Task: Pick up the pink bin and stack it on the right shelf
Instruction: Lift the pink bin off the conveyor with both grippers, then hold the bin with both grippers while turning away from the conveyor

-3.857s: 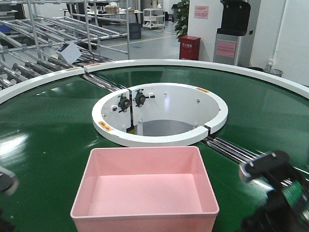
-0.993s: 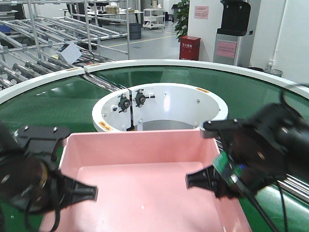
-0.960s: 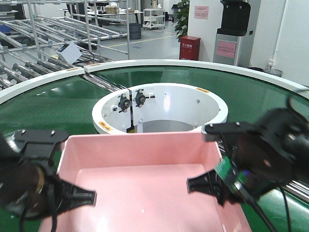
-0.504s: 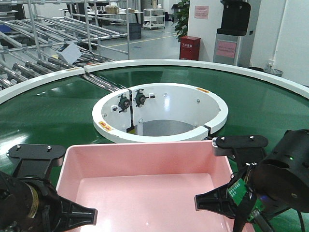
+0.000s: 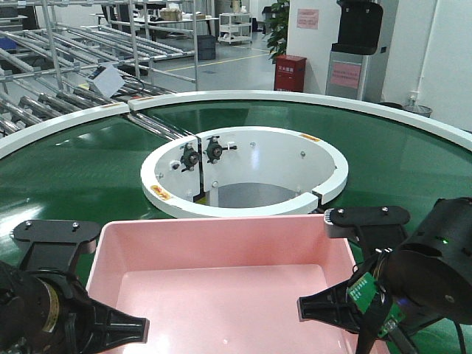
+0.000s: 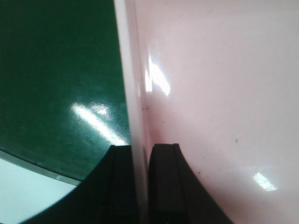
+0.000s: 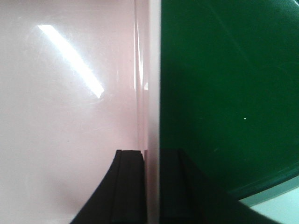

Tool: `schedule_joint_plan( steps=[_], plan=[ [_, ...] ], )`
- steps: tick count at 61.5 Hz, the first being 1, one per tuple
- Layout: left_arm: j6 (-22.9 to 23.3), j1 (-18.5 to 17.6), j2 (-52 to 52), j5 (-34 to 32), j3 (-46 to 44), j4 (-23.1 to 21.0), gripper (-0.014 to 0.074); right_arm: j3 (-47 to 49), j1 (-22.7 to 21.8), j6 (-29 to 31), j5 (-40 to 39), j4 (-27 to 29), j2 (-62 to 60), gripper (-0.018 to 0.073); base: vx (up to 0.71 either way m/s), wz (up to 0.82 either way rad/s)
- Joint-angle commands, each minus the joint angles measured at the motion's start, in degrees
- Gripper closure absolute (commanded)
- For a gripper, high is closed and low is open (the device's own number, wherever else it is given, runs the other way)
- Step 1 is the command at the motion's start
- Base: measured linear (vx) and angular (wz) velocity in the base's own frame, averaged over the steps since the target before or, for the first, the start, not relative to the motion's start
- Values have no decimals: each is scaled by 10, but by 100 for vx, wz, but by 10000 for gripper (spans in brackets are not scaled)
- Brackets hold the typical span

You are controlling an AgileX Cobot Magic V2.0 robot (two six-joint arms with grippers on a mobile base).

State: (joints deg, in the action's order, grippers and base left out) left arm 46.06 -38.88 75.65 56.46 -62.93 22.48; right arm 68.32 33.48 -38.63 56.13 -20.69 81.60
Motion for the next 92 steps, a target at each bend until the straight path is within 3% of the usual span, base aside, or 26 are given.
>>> schedule_joint_plan(
  steps=[1,46,92],
  plan=[
    [3,-5,-19,-20,-17,27,503,16,-2,0,-16,-44,-20,565,0,0],
    [3,-5,-19,-20,-17,27,503,16,-2,0,-12,-45,-20,565,-2,-6],
    [3,-5,-19,-20,-17,27,503,16,-2,0,-12,-45,-20,565,-13,-51]
  ],
)
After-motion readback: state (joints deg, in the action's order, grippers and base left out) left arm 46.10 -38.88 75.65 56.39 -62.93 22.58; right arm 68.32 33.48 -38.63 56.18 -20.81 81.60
